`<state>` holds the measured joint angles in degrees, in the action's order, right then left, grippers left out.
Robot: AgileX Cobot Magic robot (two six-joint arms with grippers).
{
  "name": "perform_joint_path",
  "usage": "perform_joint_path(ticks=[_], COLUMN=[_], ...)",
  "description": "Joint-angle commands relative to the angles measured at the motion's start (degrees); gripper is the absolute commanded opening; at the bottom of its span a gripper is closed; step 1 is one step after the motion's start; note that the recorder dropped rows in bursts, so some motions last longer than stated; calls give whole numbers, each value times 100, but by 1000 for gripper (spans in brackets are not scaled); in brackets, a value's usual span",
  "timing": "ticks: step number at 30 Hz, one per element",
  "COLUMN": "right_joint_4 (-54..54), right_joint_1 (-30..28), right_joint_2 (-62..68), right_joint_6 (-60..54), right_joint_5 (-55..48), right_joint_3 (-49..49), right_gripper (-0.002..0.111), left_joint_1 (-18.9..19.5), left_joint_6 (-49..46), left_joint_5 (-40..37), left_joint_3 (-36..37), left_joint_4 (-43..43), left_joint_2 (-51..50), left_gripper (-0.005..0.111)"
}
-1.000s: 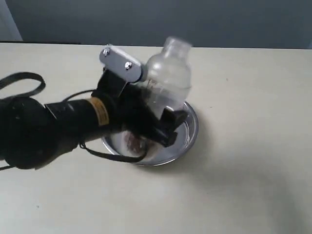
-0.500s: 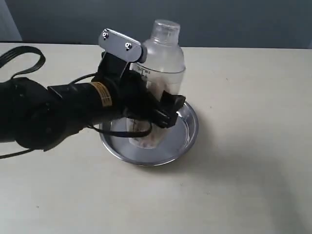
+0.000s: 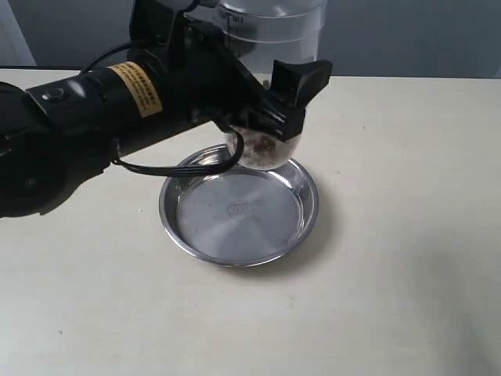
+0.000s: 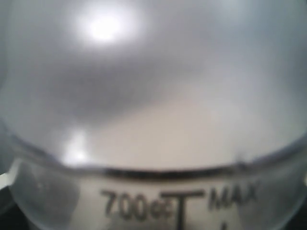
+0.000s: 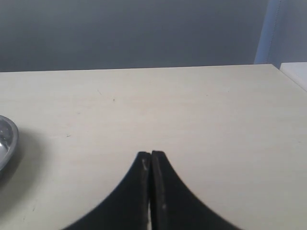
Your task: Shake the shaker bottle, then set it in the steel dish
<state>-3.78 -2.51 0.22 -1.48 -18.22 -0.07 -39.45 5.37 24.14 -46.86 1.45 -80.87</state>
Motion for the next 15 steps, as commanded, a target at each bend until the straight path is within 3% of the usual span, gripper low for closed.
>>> perform_joint_path(ticks=[1,4,8,10,11,12,13,15], right_joint_4=[7,7,7,7,7,7,7,7], right_joint_1=[-20,-20,-20,-20,-20,-20,-20,-20], right_joint_2=[-22,-22,-22,-22,-22,-22,-22,-22], right_joint_6=[-1,-1,-1,-1,-1,-1,-1,-1], right_joint_5=[65,65,65,65,65,65,65,65], right_joint_3=[7,7,7,7,7,7,7,7], right_gripper=[-1,-1,-1,-1,-1,-1,-1,-1], left_joint_1=[-6,-6,-6,-6,-6,-6,-6,-6], left_joint_6=[-114,-172,-88,85,85,72,-18,-653], left_joint_5=[294,258,716,1451,2538,2901,2980,1941], left_joint_3=[-47,-9,626,782,686,556,310,-213], left_joint_4=[37,24,-600,-774,-365,-145,27,88], left_joint_2=[51,1,-770,-1019,-781,-594,-319,146], left_gripper=[0,0,0,0,0,0,0,0])
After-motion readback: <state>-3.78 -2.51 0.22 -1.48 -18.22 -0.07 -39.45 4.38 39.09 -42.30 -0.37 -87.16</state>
